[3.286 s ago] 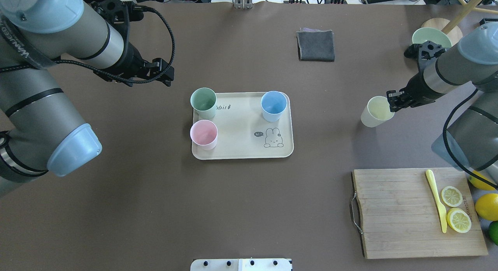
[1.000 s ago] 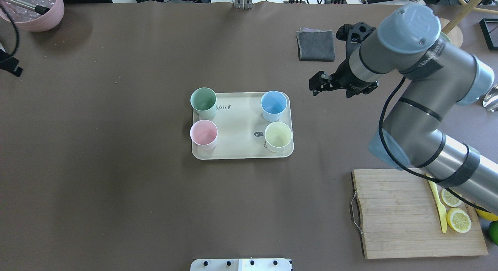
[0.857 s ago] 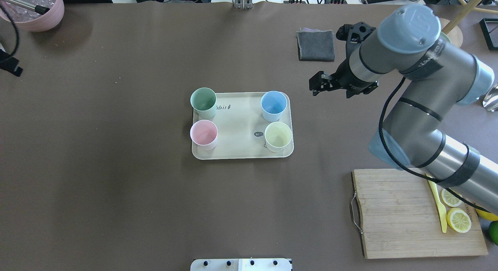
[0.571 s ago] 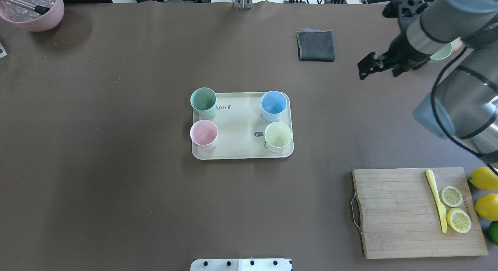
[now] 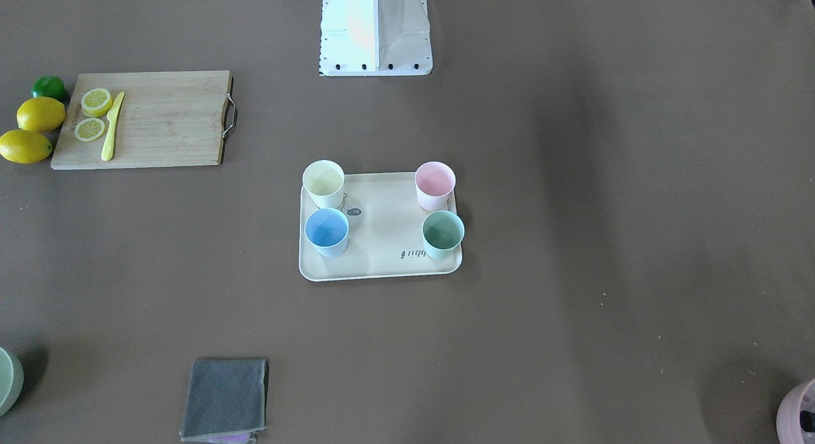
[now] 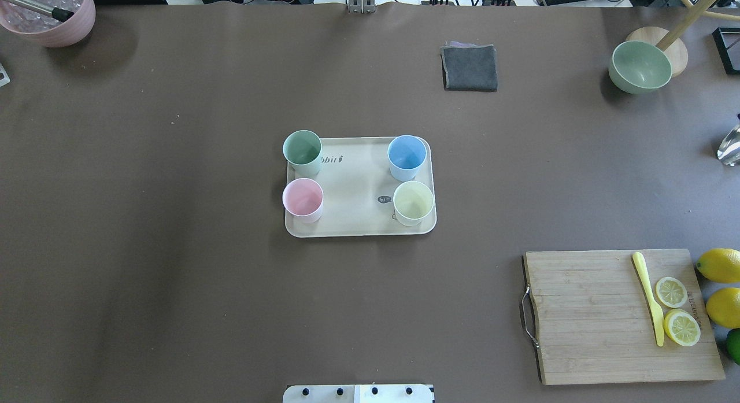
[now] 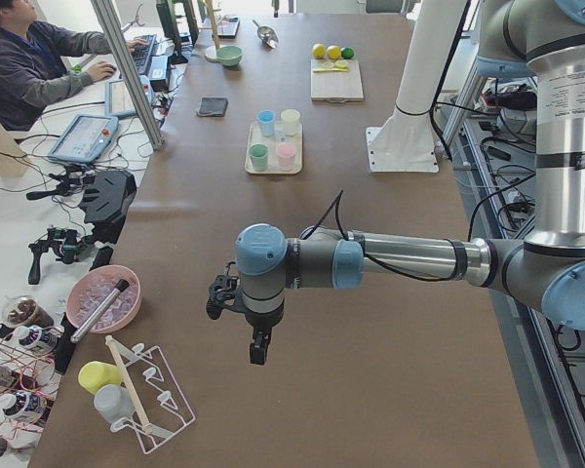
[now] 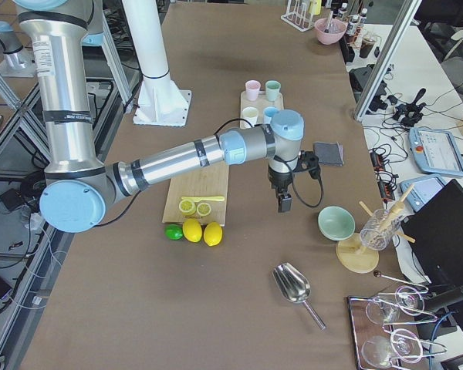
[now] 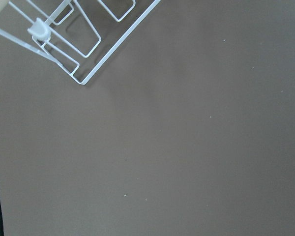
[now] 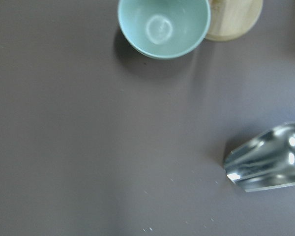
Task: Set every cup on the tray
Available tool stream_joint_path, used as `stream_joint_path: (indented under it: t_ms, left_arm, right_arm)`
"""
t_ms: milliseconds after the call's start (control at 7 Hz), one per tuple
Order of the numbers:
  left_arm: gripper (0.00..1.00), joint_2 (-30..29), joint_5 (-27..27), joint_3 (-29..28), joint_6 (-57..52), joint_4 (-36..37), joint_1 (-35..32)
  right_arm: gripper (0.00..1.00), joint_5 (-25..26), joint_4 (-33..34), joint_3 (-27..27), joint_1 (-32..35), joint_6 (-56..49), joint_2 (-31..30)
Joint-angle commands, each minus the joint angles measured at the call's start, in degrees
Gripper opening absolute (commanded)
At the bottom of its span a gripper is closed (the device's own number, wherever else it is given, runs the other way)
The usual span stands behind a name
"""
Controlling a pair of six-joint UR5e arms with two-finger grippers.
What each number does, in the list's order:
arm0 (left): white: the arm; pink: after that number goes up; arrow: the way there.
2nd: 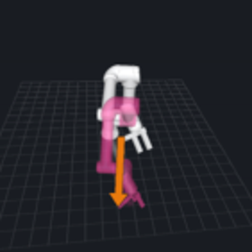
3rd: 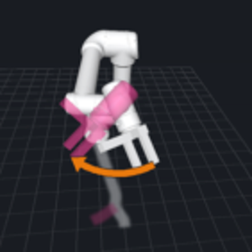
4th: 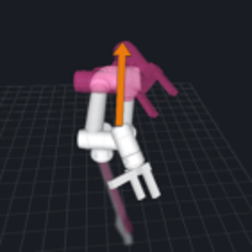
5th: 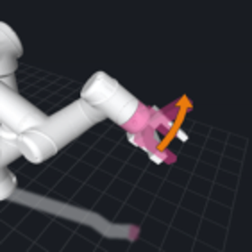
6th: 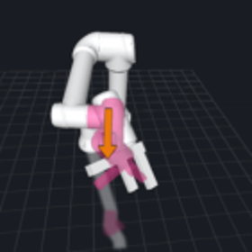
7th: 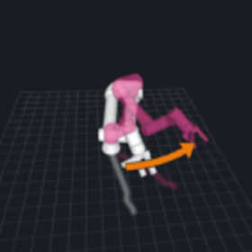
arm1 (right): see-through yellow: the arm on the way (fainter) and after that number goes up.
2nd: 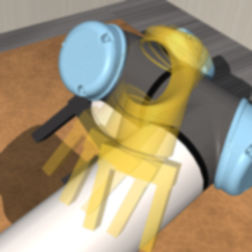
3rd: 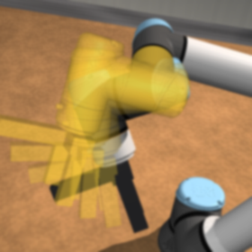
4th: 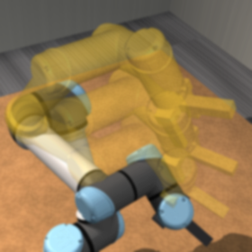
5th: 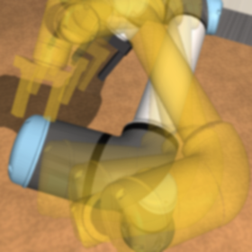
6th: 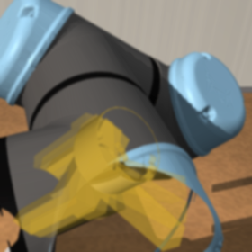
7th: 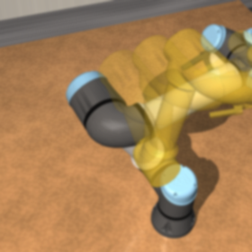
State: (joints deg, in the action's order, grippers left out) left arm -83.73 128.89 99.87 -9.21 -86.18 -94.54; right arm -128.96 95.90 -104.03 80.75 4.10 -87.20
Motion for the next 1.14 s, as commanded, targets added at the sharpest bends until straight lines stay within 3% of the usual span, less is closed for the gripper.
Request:
stream_joint_path:
  t_ms: [0, 429, 1000]
  left_arm:
    - [0.98, 0.33, 0.22, -1.85, 0.33, 0.22, -0.3]
    - [0.98, 1.98, 8.03, -2.31, 0.25, -0.21, -0.56]
    - [0.98, 2.52, 7.43, -1.78, 0.16, -0.4, -0.65]
  right_arm:
    - [1.0, -0.15, -0.1, 5.58, 3.27, -5.83, -3.85]
    - [1.0, 0.29, -0.28, 5.77, 3.98, -5.95, -4.65]
    - [1.0, 0.03, -0.28, 5.42, 3.98, -5.86, -4.29]
